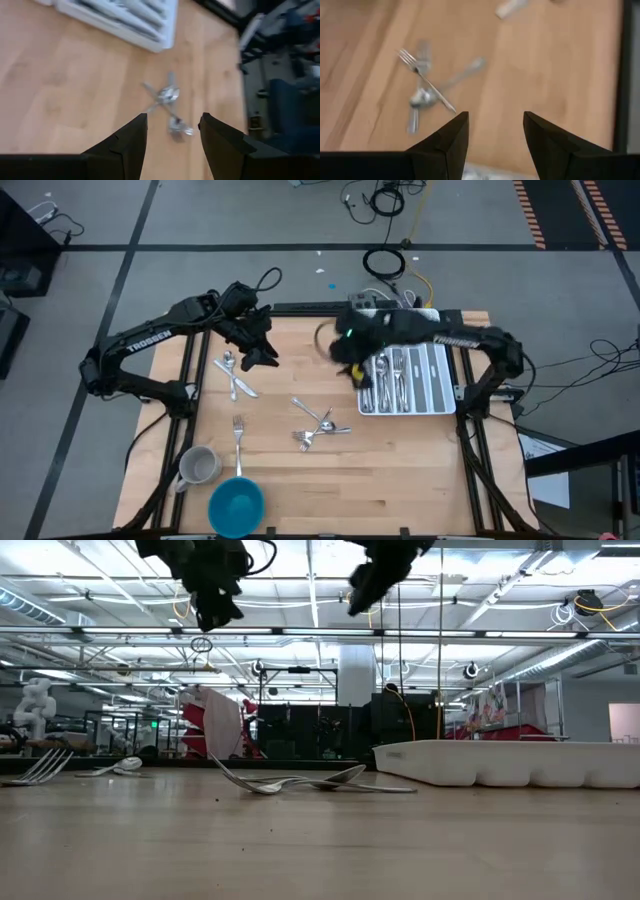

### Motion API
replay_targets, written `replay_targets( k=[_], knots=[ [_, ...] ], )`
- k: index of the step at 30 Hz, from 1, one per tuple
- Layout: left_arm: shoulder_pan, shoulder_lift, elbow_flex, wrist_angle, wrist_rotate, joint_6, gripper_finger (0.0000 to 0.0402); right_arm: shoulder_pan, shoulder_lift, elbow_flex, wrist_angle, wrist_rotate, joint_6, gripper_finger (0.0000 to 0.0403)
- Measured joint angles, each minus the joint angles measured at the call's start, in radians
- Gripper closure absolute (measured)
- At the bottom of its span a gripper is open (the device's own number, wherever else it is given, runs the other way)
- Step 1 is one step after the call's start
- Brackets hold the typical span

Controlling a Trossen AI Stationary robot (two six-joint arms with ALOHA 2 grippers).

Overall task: Sort silverware
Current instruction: Put the fork into the silverware tray

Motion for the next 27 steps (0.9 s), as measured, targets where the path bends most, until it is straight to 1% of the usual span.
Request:
replay_targets(
  k=[2, 4, 7, 9, 15, 18, 22, 27],
  knots=[
    [0.000, -0.018, 0.000, -0.003, 0.041, -0.001, 0.0217, 0.059, 0.020, -0.024, 0.081, -0.001, -0.047, 0.0222],
    [0.000, -0.042, 0.000, -0.012, 0.052, -0.001, 0.0217, 0.106, 0.049, -0.028, 0.137, -0.002, -0.103, 0.0222],
    [0.003, -0.087, 0.000, -0.032, 0.054, -0.001, 0.0217, 0.147, 0.108, -0.027, 0.207, 0.003, -0.160, 0.0222],
    [0.003, -0.120, 0.000, -0.041, 0.053, -0.001, 0.0217, 0.159, 0.156, -0.028, 0.241, 0.005, -0.169, 0.0222],
    [0.003, -0.211, 0.000, -0.088, 0.032, -0.001, 0.0217, 0.179, 0.262, -0.028, 0.271, -0.005, -0.238, 0.0222],
    [0.003, -0.243, 0.000, -0.110, 0.031, -0.001, 0.0217, 0.202, 0.309, -0.028, 0.271, -0.027, -0.272, 0.0222],
    [0.003, -0.271, 0.000, -0.132, 0.023, -0.001, 0.0217, 0.234, 0.354, -0.021, 0.283, -0.031, -0.301, 0.0222],
    [0.003, -0.287, 0.000, -0.150, -0.006, -0.001, 0.0217, 0.263, 0.393, -0.017, 0.340, -0.027, -0.323, 0.0222]
  ],
)
